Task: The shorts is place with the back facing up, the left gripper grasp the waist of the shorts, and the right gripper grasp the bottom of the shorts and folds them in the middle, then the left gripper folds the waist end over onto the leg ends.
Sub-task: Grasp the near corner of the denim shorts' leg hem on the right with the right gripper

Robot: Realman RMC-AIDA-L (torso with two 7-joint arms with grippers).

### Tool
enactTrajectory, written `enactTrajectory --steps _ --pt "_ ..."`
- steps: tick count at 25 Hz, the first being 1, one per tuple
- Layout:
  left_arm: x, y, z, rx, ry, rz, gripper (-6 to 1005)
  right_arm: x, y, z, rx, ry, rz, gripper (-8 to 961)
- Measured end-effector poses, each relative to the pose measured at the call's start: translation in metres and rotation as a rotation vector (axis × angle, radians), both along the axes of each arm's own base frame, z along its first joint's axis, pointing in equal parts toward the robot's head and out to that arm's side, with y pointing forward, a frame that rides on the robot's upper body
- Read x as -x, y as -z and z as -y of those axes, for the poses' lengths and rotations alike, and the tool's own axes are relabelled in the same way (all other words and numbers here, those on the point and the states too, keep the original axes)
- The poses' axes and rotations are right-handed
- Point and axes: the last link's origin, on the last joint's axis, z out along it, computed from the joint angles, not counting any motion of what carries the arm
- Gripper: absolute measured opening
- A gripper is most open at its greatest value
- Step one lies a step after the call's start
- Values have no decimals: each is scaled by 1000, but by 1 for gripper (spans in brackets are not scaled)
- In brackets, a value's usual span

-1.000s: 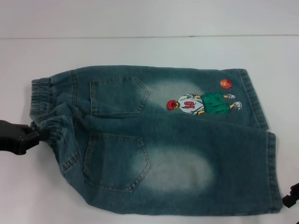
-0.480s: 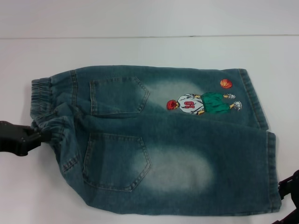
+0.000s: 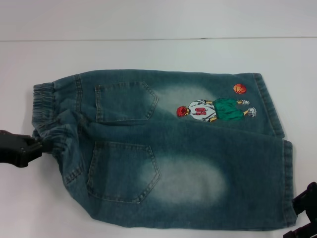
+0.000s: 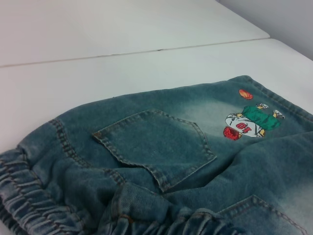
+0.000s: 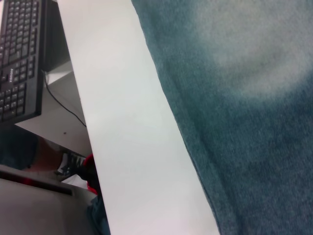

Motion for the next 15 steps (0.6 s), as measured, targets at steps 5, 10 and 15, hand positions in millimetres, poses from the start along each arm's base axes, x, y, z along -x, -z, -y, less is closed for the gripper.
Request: enactTrajectory --steps 5,10,15 --pt "-2 0 -2 -1 6 1 69 0 -3 -2 -13 -11 8 594" --pt "-4 0 -3 -16 15 15 70 -1 -4 -3 -38 -30 7 380" --pt "-4 1 -2 -30 18 38 70 -2 -5 -1 -68 -56 -27 157"
